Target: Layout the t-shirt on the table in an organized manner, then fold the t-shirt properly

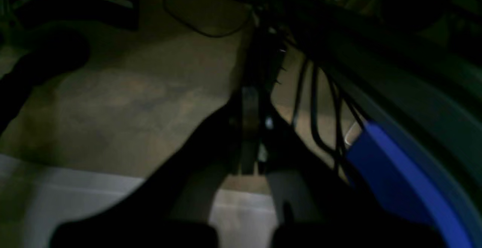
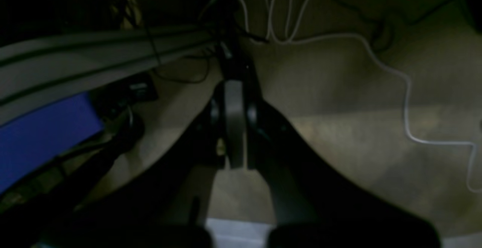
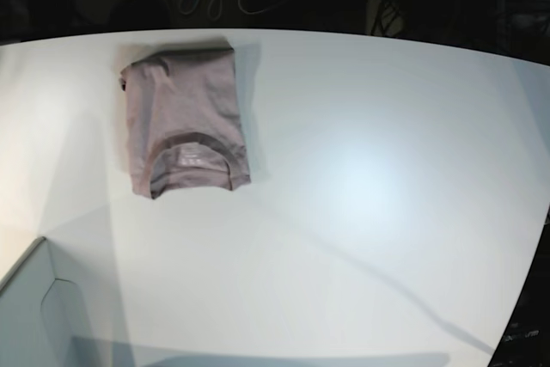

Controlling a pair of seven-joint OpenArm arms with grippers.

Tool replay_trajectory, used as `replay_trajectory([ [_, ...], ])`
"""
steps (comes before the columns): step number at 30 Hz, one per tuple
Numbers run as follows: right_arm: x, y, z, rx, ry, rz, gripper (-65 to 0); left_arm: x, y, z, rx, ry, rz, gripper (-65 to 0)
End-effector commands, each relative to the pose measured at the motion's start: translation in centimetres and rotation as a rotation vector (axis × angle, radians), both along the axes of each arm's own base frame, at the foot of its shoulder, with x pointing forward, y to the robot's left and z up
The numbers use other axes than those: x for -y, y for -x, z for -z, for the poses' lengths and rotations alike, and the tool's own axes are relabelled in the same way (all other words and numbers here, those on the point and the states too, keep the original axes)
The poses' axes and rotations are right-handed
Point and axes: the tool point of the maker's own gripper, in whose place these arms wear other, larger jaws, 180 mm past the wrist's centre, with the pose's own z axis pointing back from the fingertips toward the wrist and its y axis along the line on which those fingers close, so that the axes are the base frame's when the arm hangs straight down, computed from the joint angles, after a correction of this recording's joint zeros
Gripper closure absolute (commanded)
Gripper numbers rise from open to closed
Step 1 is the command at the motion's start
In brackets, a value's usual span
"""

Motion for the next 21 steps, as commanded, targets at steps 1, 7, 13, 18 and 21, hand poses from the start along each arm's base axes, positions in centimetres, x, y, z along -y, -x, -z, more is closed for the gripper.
replay_trajectory([
  [1,-0.2,0.5,0.1,0.005,-0.008,0.009,0.0,0.5,0.9,0.5,-0.033,0.012,-0.002,0.0],
  [7,0.3,0.8,2.3,0.004,0.123,0.046,0.0,-1.5,0.8,3.0,-0.034,-0.036,-0.016,0.0],
  [13,1.0,2.5,4.0,-0.088,0.335,-0.163,0.0,-2.9,-0.2,3.3,-0.010,-0.069,0.054,0.0],
  [18,5.9,0.5,3.3,-0.110,0.634,-0.268,0.0,-2.7,-0.2,3.3,-0.009,-0.068,0.147,0.0],
  [21,8.9,-0.6,2.0,-0.124,0.831,-0.285,0.0,-2.6,-0.3,3.3,-0.009,-0.068,0.147,0.0],
])
